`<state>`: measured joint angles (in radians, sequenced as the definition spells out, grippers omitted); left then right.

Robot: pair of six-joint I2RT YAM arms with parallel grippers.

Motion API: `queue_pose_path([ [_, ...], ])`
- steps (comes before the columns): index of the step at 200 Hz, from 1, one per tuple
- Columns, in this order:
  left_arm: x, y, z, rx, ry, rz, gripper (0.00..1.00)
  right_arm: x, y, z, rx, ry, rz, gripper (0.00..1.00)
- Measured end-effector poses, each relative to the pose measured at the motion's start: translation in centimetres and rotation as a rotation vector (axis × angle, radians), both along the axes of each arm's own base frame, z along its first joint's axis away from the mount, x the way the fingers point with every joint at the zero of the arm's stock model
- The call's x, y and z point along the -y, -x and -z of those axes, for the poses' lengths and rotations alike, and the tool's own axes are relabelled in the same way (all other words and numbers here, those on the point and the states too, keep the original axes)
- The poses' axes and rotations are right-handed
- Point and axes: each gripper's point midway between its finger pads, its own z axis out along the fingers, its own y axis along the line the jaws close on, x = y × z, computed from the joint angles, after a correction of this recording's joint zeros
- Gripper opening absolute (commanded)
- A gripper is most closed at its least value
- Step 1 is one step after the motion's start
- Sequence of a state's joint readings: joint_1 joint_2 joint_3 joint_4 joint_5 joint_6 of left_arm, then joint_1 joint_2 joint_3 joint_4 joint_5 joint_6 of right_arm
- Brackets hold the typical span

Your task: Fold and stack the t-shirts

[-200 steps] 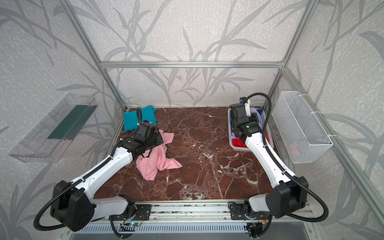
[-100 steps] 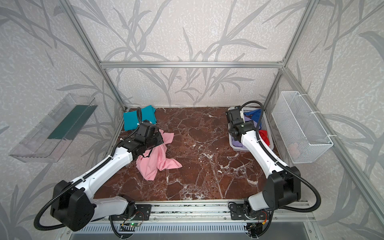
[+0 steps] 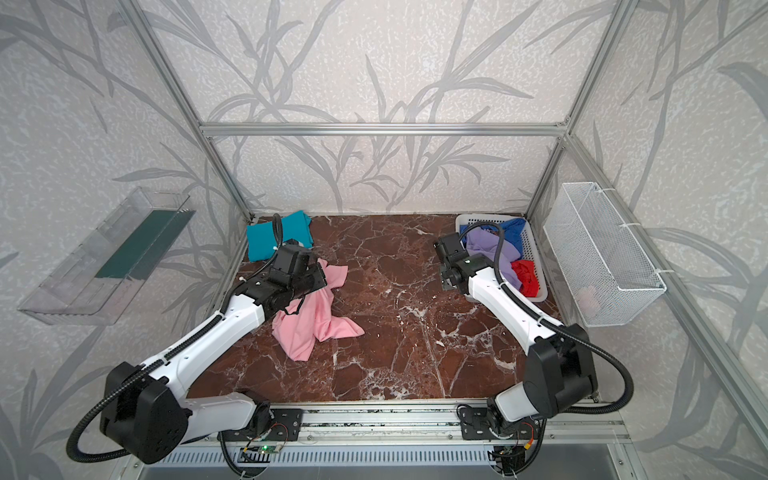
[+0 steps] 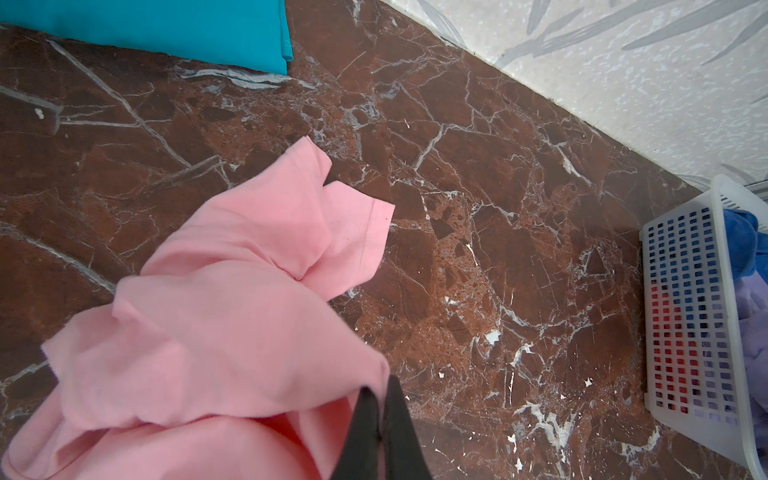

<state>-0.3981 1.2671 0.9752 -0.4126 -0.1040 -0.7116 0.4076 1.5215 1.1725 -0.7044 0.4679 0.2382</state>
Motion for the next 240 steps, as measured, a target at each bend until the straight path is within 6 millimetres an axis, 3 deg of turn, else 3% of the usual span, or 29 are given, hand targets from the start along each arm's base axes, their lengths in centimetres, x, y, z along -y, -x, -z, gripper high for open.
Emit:
queue_pose_path([
  [14, 0.0, 0.0, 0.0, 0.000, -0.002, 0.001, 0.00, 0.0, 0.0, 1.8, -0.048, 0.010, -0.005, 0.69],
  [43, 0.0, 0.0, 0.0, 0.001, -0.003, 0.002, 0.00, 0.3, -1.5, 3.6, -0.062, -0.005, 0.001, 0.51],
  [71, 0.1, -0.2, 0.4, -0.008, -0.007, 0.003, 0.00, 1.0, -3.1, 5.8, -0.109, 0.005, 0.012, 0.26],
  [81, 0.1, -0.3, 0.7, -0.017, -0.010, 0.004, 0.00, 1.3, -3.8, 6.6, -0.129, 0.016, 0.011, 0.22],
  [118, 0.1, -0.7, 1.4, -0.035, -0.023, 0.005, 0.00, 2.6, -6.1, 7.2, -0.141, 0.038, 0.030, 0.17],
  [173, 0.6, -1.7, 1.2, -0.040, -0.020, 0.010, 0.00, 7.0, -11.1, 7.0, -0.106, 0.136, 0.035, 0.10],
  [240, 1.1, -2.5, 2.1, -0.070, -0.027, 0.019, 0.00, 10.5, -16.6, 6.8, -0.089, 0.209, 0.017, 0.08],
])
